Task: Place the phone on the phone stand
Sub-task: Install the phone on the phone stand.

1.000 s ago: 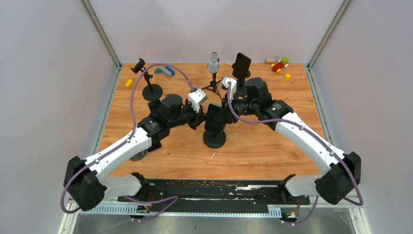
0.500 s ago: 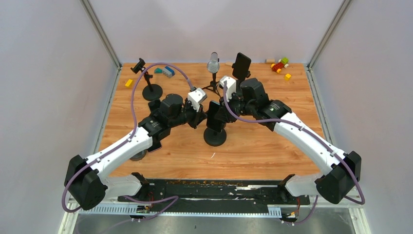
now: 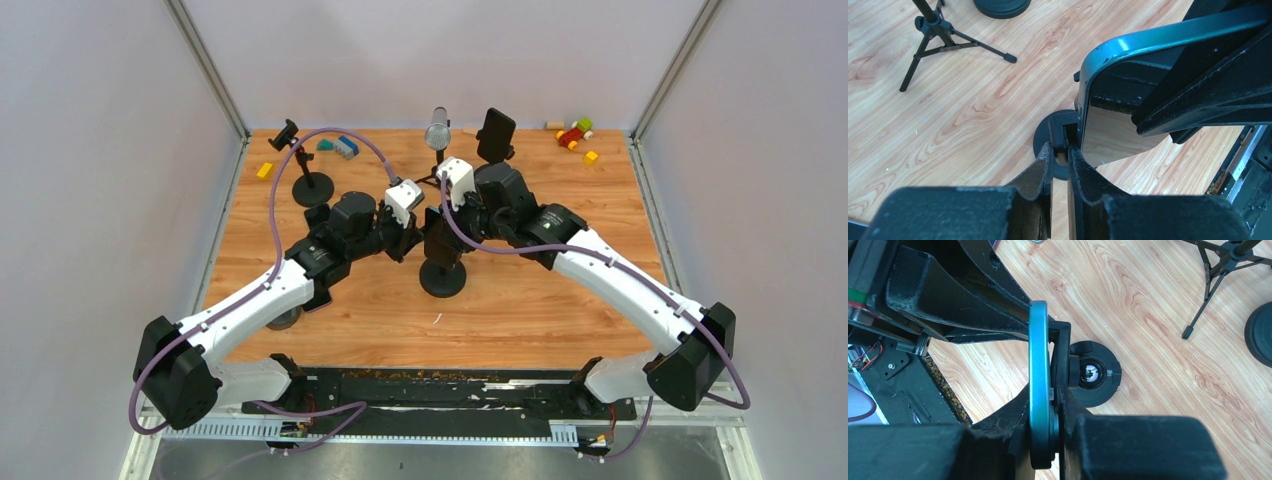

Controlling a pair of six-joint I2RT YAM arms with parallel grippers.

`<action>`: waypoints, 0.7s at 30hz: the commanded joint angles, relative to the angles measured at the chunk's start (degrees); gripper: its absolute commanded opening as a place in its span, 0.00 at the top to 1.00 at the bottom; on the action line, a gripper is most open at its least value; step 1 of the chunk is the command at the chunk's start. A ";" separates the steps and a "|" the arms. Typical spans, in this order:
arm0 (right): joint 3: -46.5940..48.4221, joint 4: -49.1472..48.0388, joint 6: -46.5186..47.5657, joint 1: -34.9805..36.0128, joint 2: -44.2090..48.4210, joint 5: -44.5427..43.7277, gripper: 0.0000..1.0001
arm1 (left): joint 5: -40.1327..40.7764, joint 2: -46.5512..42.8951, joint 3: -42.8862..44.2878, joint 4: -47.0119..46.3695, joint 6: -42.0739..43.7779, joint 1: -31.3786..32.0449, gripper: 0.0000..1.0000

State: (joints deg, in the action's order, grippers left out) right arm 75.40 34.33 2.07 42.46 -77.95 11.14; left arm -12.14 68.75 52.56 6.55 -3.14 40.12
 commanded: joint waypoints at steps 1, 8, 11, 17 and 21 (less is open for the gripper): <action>3.66 0.08 5.49 -2.07 -0.93 -19.76 1.00 | -3.46 -1.33 1.25 1.25 1.02 1.04 1.00; 4.55 -0.63 4.97 -0.45 -1.48 -20.45 0.96 | -0.75 0.33 2.74 2.12 -1.73 1.68 1.00; 4.78 -0.78 4.20 -0.27 -1.80 -20.16 0.94 | 1.06 1.09 3.82 2.99 -2.23 2.62 1.00; 4.93 -1.31 2.58 -0.21 -1.96 -19.68 0.95 | 3.40 2.13 4.92 3.73 -3.44 3.97 1.00; 4.88 -1.80 2.16 -0.18 -1.85 -20.68 1.00 | 3.63 2.05 4.40 3.52 -3.97 4.27 1.00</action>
State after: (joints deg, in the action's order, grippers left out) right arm 77.76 36.49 2.50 44.38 -79.24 4.84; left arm -5.80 71.53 55.24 7.44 -6.28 42.37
